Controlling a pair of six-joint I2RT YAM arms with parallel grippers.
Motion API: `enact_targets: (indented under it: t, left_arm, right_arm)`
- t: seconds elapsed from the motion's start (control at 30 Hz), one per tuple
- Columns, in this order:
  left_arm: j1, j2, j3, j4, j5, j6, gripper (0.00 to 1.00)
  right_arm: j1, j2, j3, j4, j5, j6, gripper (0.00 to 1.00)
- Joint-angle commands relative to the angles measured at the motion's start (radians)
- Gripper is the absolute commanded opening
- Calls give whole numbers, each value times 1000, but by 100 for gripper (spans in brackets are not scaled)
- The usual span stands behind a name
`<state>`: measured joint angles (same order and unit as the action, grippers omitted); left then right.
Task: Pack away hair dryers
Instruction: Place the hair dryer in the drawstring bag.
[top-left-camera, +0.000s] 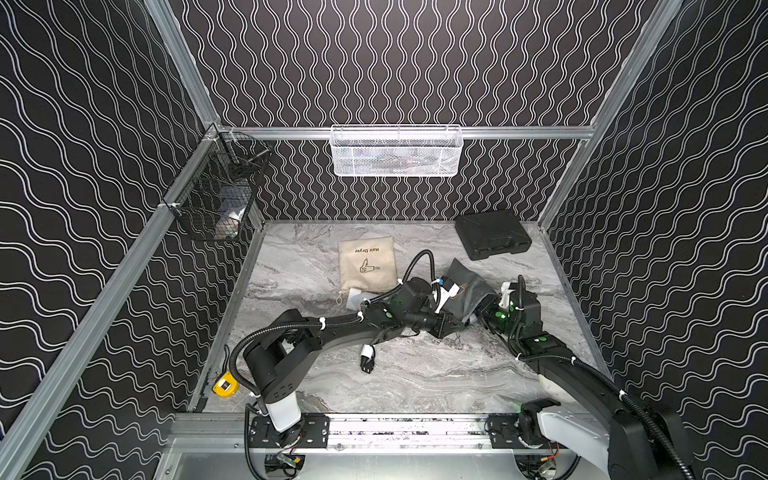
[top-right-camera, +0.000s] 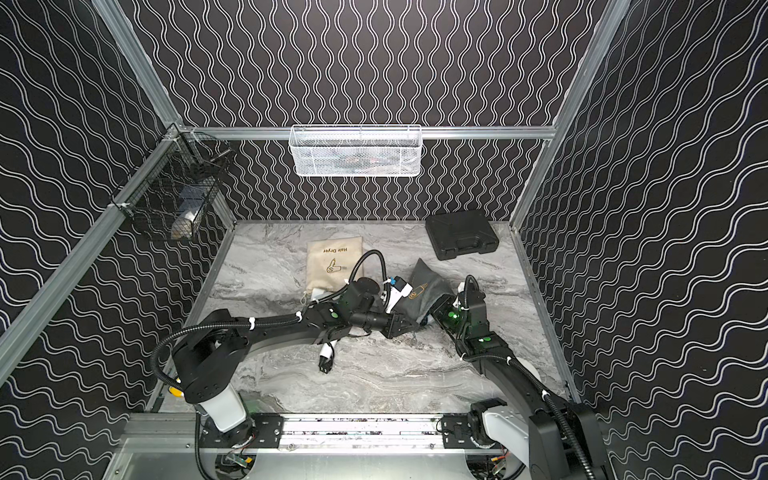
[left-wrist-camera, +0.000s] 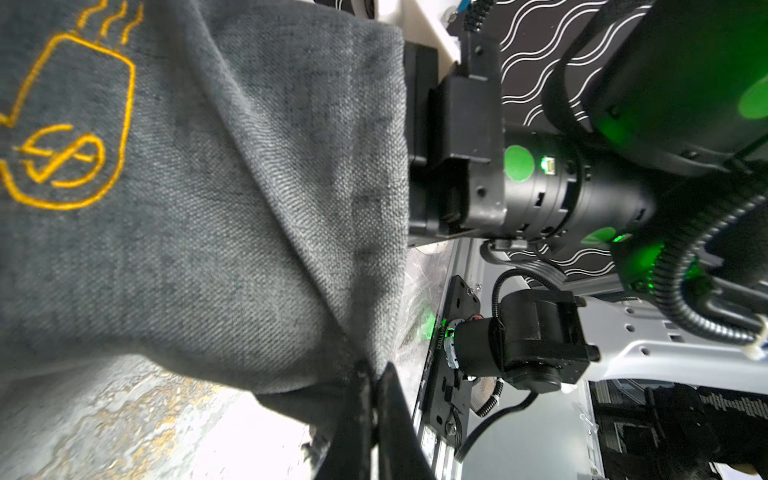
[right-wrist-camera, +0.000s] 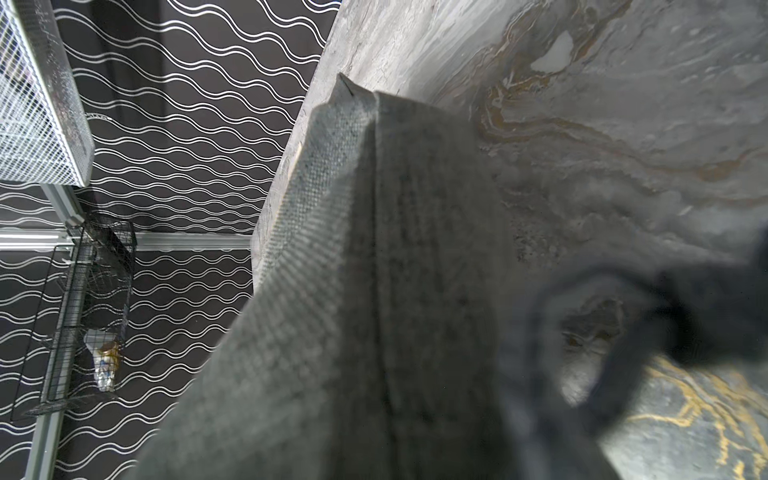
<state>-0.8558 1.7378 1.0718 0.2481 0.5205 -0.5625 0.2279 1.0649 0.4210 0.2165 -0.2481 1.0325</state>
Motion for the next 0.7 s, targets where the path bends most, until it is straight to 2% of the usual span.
enact_targets:
  t: [0.0, 0.17, 0.4, 0.67]
  left_arm:
    - [-3, -14, 10, -35, -2, 31, 0]
    - [-2, -8, 22, -40, 2, 19, 0]
    - [-4, 10, 27, -4, 25, -34, 0]
    - [-3, 20, 56, -49, -10, -37, 0]
  right_arm:
    - [-2, 3, 3, 123, 31, 58, 0]
    - [-1, 24, 19, 112, 54, 62, 0]
    - [2, 47, -6, 189, 97, 73, 0]
    - [8, 89, -60, 338, 132, 63, 0]
